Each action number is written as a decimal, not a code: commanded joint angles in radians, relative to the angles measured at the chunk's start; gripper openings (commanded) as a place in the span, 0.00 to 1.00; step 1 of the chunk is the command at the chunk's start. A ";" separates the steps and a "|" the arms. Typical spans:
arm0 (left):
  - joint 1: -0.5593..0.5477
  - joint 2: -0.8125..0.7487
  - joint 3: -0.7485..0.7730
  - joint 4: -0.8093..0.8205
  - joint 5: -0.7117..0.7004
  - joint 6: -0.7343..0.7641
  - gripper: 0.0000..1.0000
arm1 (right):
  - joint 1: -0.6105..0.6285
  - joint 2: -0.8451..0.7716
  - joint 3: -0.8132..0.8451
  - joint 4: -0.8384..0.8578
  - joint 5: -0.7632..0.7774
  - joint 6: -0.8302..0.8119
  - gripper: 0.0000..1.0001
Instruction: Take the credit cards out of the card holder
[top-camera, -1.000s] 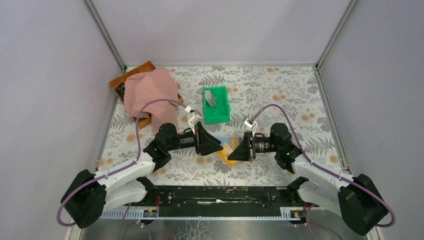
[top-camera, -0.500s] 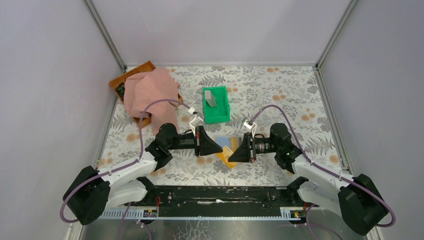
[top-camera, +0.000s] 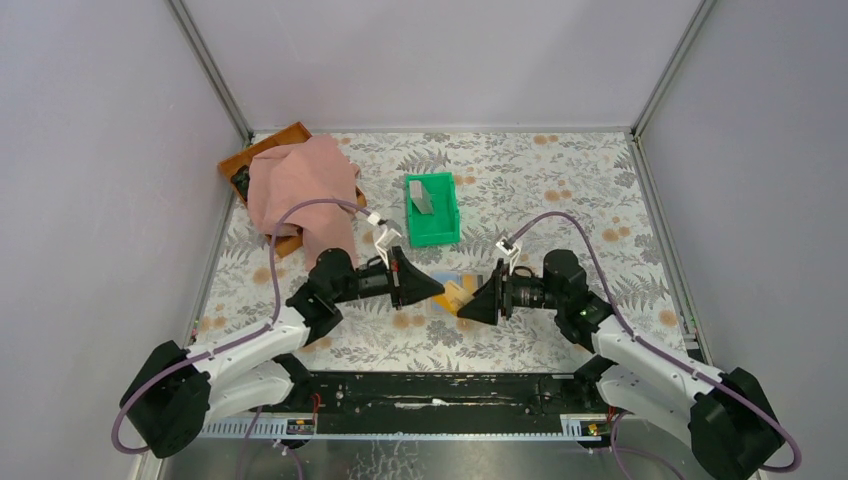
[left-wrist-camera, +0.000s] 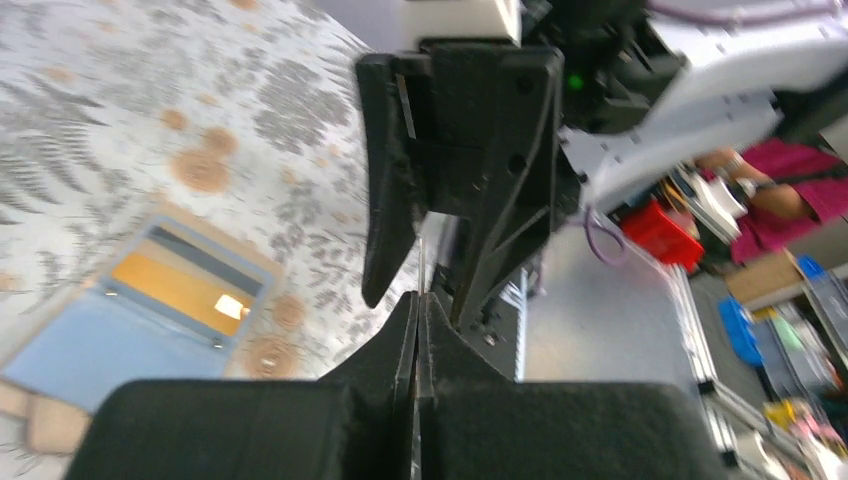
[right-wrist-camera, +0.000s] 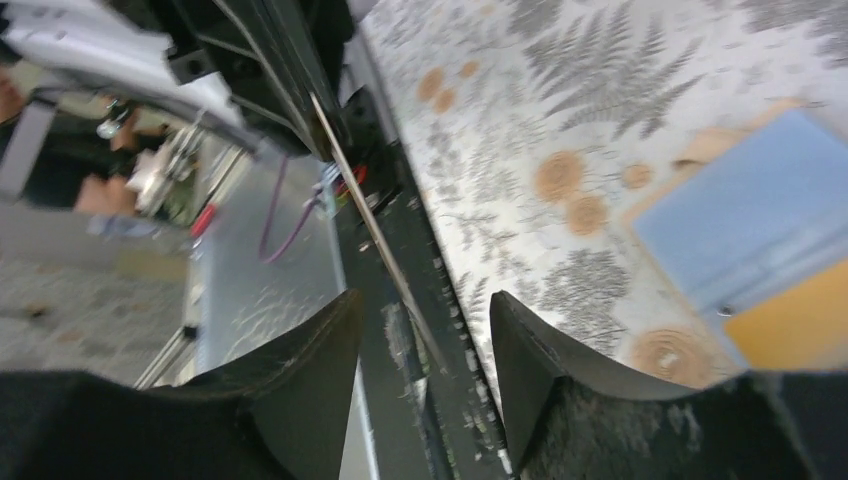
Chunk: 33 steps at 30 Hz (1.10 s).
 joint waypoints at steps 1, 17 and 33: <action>0.022 -0.033 0.059 -0.079 -0.235 0.031 0.00 | 0.001 -0.082 0.049 -0.152 0.324 -0.090 0.58; 0.076 0.384 0.613 -0.425 -0.785 0.193 0.00 | -0.009 0.114 0.011 -0.130 0.666 -0.146 0.59; 0.171 0.690 0.799 -0.456 -0.921 0.167 0.00 | -0.009 0.290 0.028 -0.104 0.667 -0.163 0.57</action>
